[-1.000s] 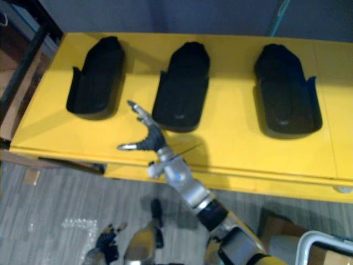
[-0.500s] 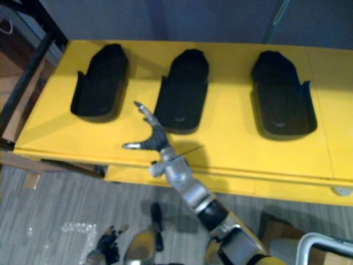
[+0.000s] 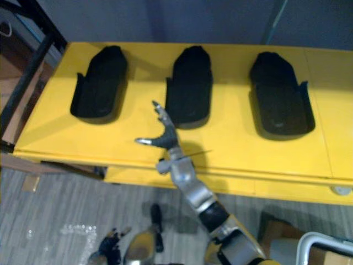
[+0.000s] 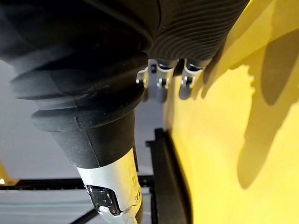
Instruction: Walk over and take plastic housings, then place them on the shelf
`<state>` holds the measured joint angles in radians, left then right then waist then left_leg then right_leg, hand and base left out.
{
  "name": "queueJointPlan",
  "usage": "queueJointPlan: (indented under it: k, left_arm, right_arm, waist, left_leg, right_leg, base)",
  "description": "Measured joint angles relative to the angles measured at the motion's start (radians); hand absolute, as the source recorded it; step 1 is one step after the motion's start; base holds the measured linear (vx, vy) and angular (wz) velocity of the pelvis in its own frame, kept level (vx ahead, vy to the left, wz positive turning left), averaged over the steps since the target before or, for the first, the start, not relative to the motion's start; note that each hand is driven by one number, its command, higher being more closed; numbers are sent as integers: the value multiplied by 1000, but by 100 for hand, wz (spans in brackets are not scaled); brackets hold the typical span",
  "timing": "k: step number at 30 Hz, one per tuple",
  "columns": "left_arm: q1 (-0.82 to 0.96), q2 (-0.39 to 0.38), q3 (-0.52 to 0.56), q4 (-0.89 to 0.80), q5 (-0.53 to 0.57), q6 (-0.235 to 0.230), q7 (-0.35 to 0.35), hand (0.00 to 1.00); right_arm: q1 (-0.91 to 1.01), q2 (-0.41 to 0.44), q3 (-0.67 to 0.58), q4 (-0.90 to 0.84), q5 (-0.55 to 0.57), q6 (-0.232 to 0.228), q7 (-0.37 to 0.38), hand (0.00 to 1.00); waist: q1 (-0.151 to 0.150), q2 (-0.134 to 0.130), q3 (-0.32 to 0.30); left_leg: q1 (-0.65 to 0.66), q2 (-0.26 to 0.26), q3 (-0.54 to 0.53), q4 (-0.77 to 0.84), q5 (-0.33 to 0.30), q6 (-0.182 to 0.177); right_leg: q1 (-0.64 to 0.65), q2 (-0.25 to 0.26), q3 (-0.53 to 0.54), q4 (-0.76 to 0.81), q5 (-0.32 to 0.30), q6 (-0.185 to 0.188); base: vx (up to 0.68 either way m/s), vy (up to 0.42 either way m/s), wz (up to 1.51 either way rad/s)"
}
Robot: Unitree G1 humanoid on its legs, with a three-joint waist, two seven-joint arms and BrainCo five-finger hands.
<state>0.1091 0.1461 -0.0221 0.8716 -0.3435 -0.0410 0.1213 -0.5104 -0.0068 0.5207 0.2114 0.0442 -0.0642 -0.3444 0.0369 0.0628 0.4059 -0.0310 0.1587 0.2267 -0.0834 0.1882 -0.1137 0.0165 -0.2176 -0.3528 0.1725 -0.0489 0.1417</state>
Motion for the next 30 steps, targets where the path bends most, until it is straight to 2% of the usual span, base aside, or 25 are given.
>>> queueJointPlan:
  k: [5, 9, 10, 11, 13, 15, 16, 20, 23, 26, 27, 28, 29, 30]
  left_arm:
    - [3, 0, 0, 14, 1, -1, -7, 0]
    - [8, 2, 0, 16, 8, -2, -8, 0]
    - [8, 3, 0, 16, 9, -3, -9, 0]
    - [8, 3, 0, 18, 9, -3, -10, 0]
    - [9, 2, 0, 40, 17, -3, -15, 0]
    - [9, 4, 0, 51, 40, -3, -16, 0]
    - [13, 5, 1, 55, 46, -3, -16, 0]
    - [27, 12, 2, 60, 81, 1, -17, 0]
    - [30, 21, 2, 65, 89, 21, -17, 0]
    - [26, 32, 11, 78, 127, 42, -17, 0]
    - [23, 38, 12, 86, 130, 47, -17, 0]
    - [19, 41, 24, 95, 151, 60, -17, 0]
    - [20, 42, 37, 96, 159, 67, -17, 0]
    - [22, 42, 64, 101, 166, 75, -18, 0]
  right_arm:
    - [8, 0, -5, 5, 3, -14, 38, 0]
    - [22, 0, 11, 37, 68, -46, 155, 0]
    - [23, 0, 32, 36, 112, -64, 216, 0]
    - [23, 0, 51, 35, 128, -75, 240, 0]
    - [23, 1, 158, 18, 174, -120, 329, 0]
    - [23, 13, 224, -20, 198, -147, 381, 0]
    - [23, 31, 249, -44, 199, -175, 412, 0]
    - [23, 58, 252, -132, 199, -260, 472, 0]
    - [23, 46, 234, -171, 189, -259, 462, 0]
    - [12, 2, 148, -229, 127, -212, 404, 0]
    - [0, -28, 77, -257, 97, -184, 376, 0]
    - [-22, -74, -12, -287, 54, -137, 339, 0]
    - [-37, -95, -63, -298, 34, -113, 324, 0]
    - [-69, -148, -186, -319, 12, -65, 303, 0]
  waist:
    - [0, -8, -6]
    - [0, -19, -13]
    - [1, -19, -13]
    - [1, -19, -14]
    - [2, -22, -43]
    - [3, -28, -61]
    - [5, -34, -80]
    - [5, -55, -129]
    - [4, -75, -164]
    - [2, -99, -197]
    - [-1, -111, -206]
    - [-7, -124, -214]
    - [-11, -131, -218]
    - [-12, -143, -226]
  left_leg:
    - [-2, 1, 2, 0, 0, 0]
    - [1, 2, 1, 0, 0, 0]
    - [3, 3, 1, 0, 0, 0]
    - [4, 4, 1, 0, -1, -1]
    - [3, 7, 2, 0, -5, -5]
    - [12, 9, 1, -1, -10, -6]
    - [14, 11, 0, -4, -13, -8]
    - [19, 11, -4, -5, -19, -10]
    - [29, 12, -2, -5, -25, -14]
    - [29, 18, 1, -6, -28, -14]
    - [30, 22, 4, -6, -28, -14]
    - [31, 26, 8, -6, -27, -16]
    - [33, 27, 14, -6, -26, -17]
    - [42, 33, 32, -6, -25, -19]
  right_leg:
    - [7, 6, 1, -26, 13, -3]
    - [14, 8, -1, -31, 15, -3]
    - [18, 10, -1, -36, 17, -3]
    - [21, 11, -1, -40, 18, -4]
    - [29, 18, -2, -64, 28, -4]
    - [49, 24, -6, -85, 31, -6]
    - [58, 27, -10, -96, 32, -6]
    - [78, 31, -24, -118, 33, -5]
    - [92, 35, -25, -135, 37, -4]
    - [91, 42, -21, -142, 38, -6]
    - [91, 47, -18, -147, 41, -9]
    - [91, 51, -12, -151, 45, -11]
    - [91, 53, -7, -155, 49, -13]
    - [93, 59, 8, -165, 67, -12]
  base:
    - [0, 0, 0]
    - [0, 0, 0]
    - [0, 0, 0]
    - [0, -16, -3]
    - [7, -8, -2]
    - [48, -21, 3]
    - [49, -29, 3]
    - [39, -20, 5]
    - [11, -5, 2]
    - [13, -20, -5]
    - [3, -34, -9]
    - [0, -32, -12]
    - [1, -15, -24]
    - [1, -7, -36]
